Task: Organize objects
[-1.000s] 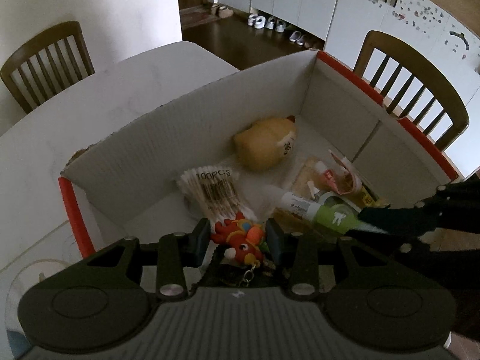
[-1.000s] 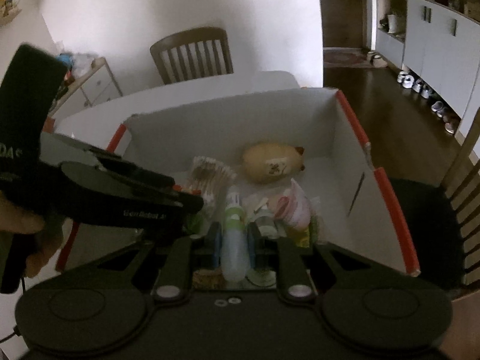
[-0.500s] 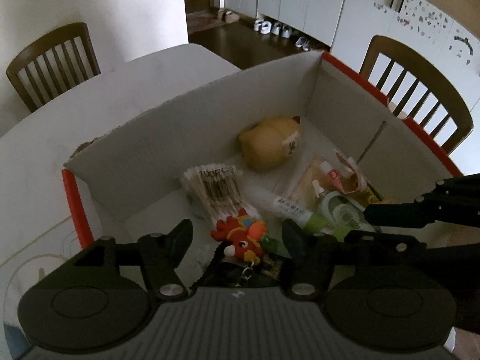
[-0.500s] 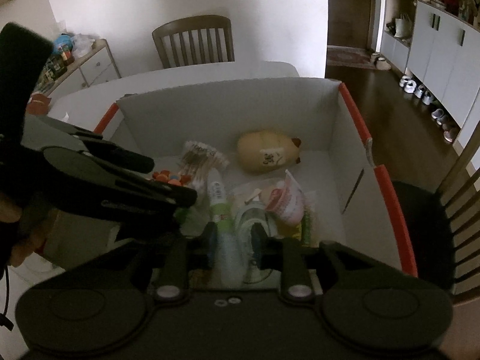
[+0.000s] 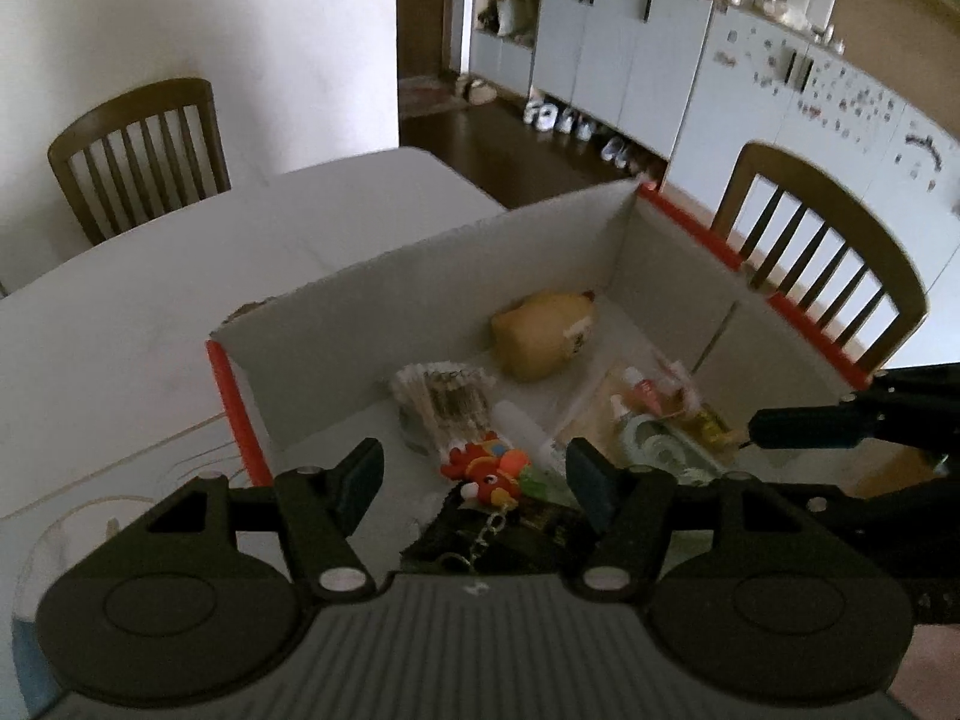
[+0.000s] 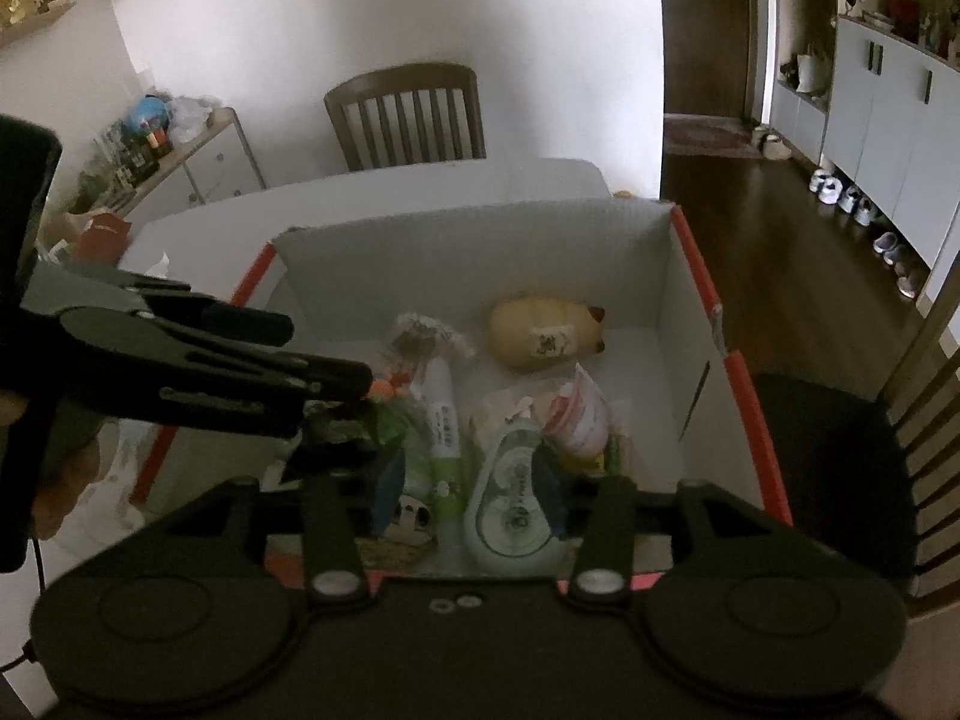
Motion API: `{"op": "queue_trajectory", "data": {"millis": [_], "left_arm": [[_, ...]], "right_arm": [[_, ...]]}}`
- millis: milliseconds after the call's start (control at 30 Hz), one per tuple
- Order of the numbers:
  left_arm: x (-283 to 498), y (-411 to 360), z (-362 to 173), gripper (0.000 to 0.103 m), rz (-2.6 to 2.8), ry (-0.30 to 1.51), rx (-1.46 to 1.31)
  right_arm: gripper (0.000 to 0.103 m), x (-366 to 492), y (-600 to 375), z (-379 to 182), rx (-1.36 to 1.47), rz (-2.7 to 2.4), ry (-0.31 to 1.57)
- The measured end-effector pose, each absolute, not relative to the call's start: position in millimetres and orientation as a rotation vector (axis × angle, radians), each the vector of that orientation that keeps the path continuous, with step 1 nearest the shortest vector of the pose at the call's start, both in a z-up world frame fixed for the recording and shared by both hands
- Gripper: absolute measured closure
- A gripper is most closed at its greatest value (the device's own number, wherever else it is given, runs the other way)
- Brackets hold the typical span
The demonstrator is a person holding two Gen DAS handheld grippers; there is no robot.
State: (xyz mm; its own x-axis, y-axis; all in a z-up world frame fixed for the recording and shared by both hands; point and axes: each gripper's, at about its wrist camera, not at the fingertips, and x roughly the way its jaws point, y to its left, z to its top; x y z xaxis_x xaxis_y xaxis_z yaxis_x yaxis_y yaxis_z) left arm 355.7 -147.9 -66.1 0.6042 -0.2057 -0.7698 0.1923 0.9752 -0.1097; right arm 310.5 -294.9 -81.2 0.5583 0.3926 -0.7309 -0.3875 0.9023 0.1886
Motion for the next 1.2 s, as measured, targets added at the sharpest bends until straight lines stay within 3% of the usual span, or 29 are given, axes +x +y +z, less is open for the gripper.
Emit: {"op": "queue_trajectory", "data": {"millis": [400,500,967,1100,1167,1200], "left_arm": [[301.9,-137.9,-32.3,0.036,-0.271,0.782,-0.091],[287.0,-136.1,-24.2,0.028,-0.27,0.748,-0.091],[244.2,-127.9,-10.0,0.02,-0.241,0.7,-0.132],[241.0,-126.9,-10.0,0.014,-0.232,0.699,-0.126],[238.6,-126.7,-9.7,0.001,-0.225,0.694,-0.119],[236.8,-126.8,-9.0,0.0,-0.229,0.687,-0.118]], "right_arm": [[0.047,281.8,-295.9,-49.3,-0.005,0.493,0.79],[0.042,272.9,-296.4,-42.1,0.001,0.501,0.771],[0.024,240.9,-305.9,-23.1,0.027,0.505,0.706],[0.02,235.1,-307.4,-18.8,0.026,0.506,0.68],[0.019,233.0,-307.6,-17.4,0.022,0.507,0.671],[0.018,231.5,-307.7,-16.9,0.018,0.506,0.666]]}}
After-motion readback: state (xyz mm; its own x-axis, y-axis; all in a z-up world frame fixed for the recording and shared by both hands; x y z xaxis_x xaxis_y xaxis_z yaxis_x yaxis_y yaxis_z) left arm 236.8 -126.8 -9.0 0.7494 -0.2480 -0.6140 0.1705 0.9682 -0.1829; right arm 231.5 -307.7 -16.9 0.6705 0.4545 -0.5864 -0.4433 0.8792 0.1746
